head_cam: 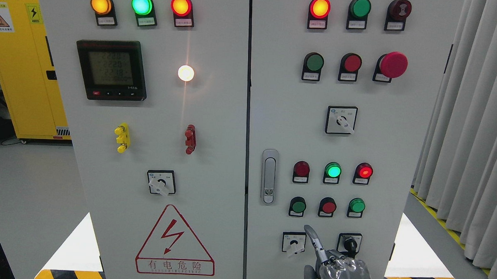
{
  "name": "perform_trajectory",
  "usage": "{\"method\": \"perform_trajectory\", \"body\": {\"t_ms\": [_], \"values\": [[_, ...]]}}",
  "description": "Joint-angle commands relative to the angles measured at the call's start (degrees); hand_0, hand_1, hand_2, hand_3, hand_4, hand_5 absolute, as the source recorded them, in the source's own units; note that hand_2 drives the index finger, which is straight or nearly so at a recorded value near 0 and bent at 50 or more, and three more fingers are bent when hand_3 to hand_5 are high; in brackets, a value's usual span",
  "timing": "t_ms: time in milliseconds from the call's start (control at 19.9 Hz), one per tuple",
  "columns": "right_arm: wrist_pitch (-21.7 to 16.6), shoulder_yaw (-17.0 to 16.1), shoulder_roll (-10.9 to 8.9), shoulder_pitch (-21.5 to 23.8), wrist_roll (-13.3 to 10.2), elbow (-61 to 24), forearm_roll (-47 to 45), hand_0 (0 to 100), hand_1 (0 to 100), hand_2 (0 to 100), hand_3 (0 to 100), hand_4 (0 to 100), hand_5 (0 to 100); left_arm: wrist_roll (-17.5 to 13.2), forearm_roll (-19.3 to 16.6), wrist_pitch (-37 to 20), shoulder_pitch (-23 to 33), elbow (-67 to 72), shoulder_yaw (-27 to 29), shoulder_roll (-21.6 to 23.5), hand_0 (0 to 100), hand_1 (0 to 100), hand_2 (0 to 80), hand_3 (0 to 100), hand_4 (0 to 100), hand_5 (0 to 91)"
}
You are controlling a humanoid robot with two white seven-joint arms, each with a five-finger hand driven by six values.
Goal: Press green start button
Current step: 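Raise the right hand toward the green button on the lower button row, then press the green push button with the right hand's index finger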
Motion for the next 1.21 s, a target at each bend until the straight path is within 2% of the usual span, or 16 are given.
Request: {"method": "perform_trajectory", "body": {"t_ms": [0,453,1157], "values": [[0.24,-0.4,0.2,-2.88,0.33,2.83,1.35,76,94,0,87,88,100,-0.04,0.01,0.01,0.0,0.0,0.02,0.06,12,56,0.0,0,0,0.0],[1.39,0.22,0.29,-5.26,0.68,6.7,1.09,79,93,0,88,88,100,-0.04,0.02,0.01,0.0,0.0,0.02,0.06,12,56,0.0,0,0,0.0],[2.09,1.18,0.29,-6.58,0.77,8.2,1.0,77,92,0,88,88,100,-0.04,0.02,0.01,0.0,0.0,0.02,0.06,12,56,0.0,0,0,0.0]]}}
